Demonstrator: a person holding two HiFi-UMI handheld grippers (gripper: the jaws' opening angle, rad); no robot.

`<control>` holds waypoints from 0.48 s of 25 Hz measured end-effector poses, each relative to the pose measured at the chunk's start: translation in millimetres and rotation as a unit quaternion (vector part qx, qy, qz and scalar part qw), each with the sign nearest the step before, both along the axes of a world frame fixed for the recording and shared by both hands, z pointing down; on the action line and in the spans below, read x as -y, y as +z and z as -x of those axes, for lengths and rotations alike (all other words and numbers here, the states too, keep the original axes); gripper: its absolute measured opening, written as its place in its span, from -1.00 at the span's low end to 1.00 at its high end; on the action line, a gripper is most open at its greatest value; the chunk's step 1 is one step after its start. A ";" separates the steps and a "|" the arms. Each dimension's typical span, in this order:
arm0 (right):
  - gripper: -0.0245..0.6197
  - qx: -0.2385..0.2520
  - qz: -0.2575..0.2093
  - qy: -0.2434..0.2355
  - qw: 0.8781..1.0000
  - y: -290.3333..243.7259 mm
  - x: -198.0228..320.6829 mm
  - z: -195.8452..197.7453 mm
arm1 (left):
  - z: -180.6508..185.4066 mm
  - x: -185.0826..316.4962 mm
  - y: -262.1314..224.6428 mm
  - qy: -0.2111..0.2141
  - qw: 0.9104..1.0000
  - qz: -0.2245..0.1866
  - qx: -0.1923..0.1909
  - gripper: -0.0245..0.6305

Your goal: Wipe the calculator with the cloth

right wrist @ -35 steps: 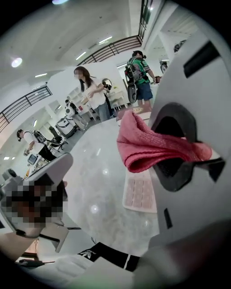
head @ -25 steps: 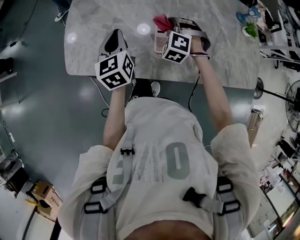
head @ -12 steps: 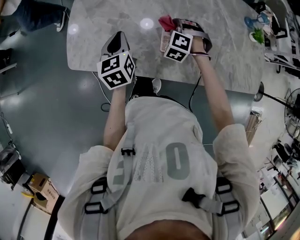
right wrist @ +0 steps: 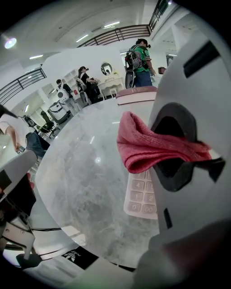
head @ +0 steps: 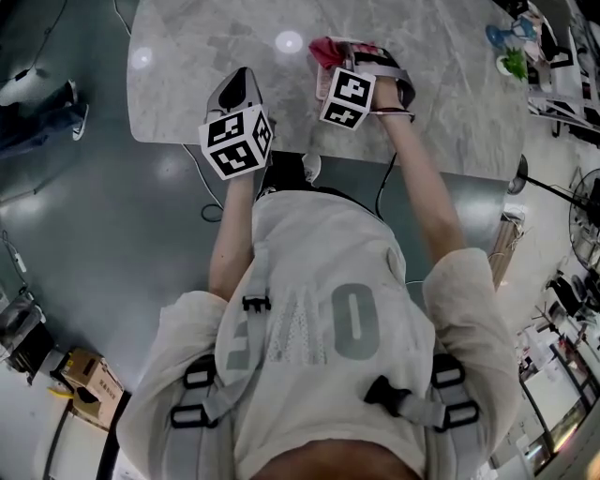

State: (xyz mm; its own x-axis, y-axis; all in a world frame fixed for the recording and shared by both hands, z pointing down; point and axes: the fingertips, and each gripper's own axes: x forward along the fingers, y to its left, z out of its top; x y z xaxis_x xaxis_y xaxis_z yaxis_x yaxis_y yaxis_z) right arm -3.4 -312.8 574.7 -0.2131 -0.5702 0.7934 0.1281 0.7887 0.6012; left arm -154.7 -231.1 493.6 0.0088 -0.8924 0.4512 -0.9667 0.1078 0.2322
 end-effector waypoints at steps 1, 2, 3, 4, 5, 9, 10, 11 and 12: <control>-0.75 0.000 0.000 0.000 1.000 1.2 -2.4 -0.5 | -0.1 0.2 -0.3 0.000 1.000 -0.001 0.000 -0.86; -0.75 0.000 -0.001 -0.001 1.000 2.3 -4.6 -0.7 | 0.1 0.3 -0.4 0.000 1.000 -0.002 0.000 -0.86; -0.75 0.000 -0.003 0.000 1.000 3.3 -6.3 -1.1 | 0.2 0.2 -0.3 0.000 1.000 -0.003 0.000 -0.86; -0.75 0.001 -0.002 0.002 1.000 4.3 -7.5 -1.6 | 0.1 0.1 -0.1 -0.001 1.000 -0.003 -0.001 -0.86; -0.75 0.002 -0.001 0.005 1.000 5.0 -8.7 -2.0 | -0.2 -0.1 -0.2 -0.001 1.000 -0.004 -0.002 -0.86; -0.75 0.007 0.004 0.012 1.000 6.1 -17.3 -3.3 | -4.6 -2.8 -3.6 -0.001 1.000 -0.009 -0.002 -0.86; -0.75 0.007 0.004 0.013 1.000 6.2 -20.2 -4.2 | -6.7 -3.5 -4.8 0.001 1.000 -0.010 -0.001 -0.86; -0.75 0.007 0.005 0.014 1.000 6.2 -23.2 -5.1 | -8.7 -4.1 -6.3 0.003 1.000 -0.011 -0.001 -0.86; -0.75 0.007 0.007 0.015 1.000 6.2 -26.2 -5.6 | -10.3 -4.8 -8.3 0.005 1.000 -0.013 0.000 -0.86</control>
